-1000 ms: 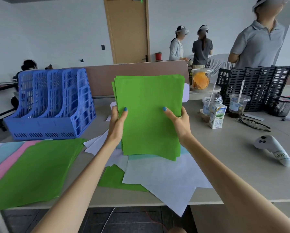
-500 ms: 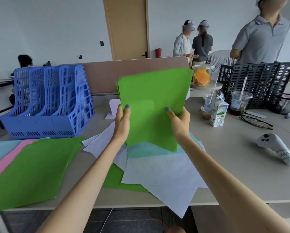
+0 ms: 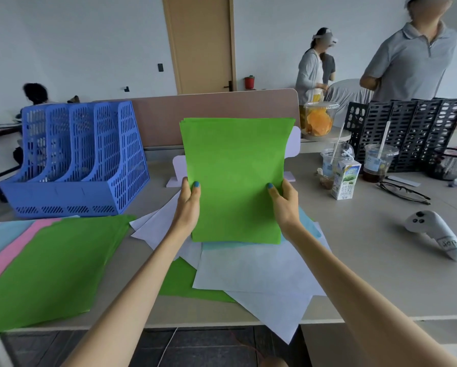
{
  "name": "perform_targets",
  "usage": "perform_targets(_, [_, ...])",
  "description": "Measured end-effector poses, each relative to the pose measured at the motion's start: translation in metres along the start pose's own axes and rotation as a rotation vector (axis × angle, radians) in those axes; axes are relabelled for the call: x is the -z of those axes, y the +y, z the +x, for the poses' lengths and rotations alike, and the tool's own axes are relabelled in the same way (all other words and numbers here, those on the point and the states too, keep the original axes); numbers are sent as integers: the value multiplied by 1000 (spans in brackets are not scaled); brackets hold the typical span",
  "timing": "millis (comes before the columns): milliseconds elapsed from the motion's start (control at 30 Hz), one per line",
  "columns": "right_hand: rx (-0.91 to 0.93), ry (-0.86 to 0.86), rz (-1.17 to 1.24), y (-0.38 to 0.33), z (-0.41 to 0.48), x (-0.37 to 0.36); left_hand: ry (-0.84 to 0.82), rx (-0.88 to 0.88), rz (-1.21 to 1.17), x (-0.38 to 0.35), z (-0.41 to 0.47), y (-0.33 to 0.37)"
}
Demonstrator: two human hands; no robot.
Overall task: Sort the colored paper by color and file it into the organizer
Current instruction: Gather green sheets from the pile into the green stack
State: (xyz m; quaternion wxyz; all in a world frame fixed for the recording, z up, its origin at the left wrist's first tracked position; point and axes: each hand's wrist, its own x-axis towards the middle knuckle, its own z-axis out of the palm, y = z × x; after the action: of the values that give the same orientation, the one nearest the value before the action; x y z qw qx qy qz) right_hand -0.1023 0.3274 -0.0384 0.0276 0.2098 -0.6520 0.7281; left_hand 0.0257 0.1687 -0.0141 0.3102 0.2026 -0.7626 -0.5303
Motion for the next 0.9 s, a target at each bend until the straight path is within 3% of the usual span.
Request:
perform_targets(333, [-136,-268,102,-10,-31,-52,23,90,160,85,-11,-15])
perform_targets(533, [-205,-366,82,-15,-57,-119,102,181,241,154,-20,-37])
perform_targets(733, [-277,-435,-13,-10,-80,-197,120,261,316,239,-19,-62])
perform_targets(900, [-286,-532,-185,9,-111,-262,261,326,462,299,-28,-109])
